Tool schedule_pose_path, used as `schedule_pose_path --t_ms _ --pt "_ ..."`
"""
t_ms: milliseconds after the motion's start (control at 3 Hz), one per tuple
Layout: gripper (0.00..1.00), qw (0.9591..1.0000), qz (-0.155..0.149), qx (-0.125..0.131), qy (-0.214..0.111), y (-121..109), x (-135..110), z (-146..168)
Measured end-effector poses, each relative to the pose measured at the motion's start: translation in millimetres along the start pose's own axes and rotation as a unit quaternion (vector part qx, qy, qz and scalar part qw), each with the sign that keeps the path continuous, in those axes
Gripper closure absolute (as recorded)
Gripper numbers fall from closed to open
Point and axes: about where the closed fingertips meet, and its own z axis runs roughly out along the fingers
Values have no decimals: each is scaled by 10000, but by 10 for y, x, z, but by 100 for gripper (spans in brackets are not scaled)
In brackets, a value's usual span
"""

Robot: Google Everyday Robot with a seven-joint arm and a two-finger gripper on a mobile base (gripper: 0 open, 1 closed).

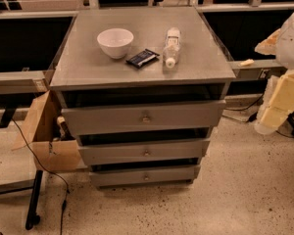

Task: Open bottom drawer

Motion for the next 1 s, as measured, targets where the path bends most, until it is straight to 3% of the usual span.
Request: schedule_pose_path --t_ms 333,667,1000 --pt "0 9992 352 57 -201 112 -44 134" --pt "0 9933 964 -117 -627 419 -62 629" --pt "0 9810 1392 -485 -1263 856 -151 1224"
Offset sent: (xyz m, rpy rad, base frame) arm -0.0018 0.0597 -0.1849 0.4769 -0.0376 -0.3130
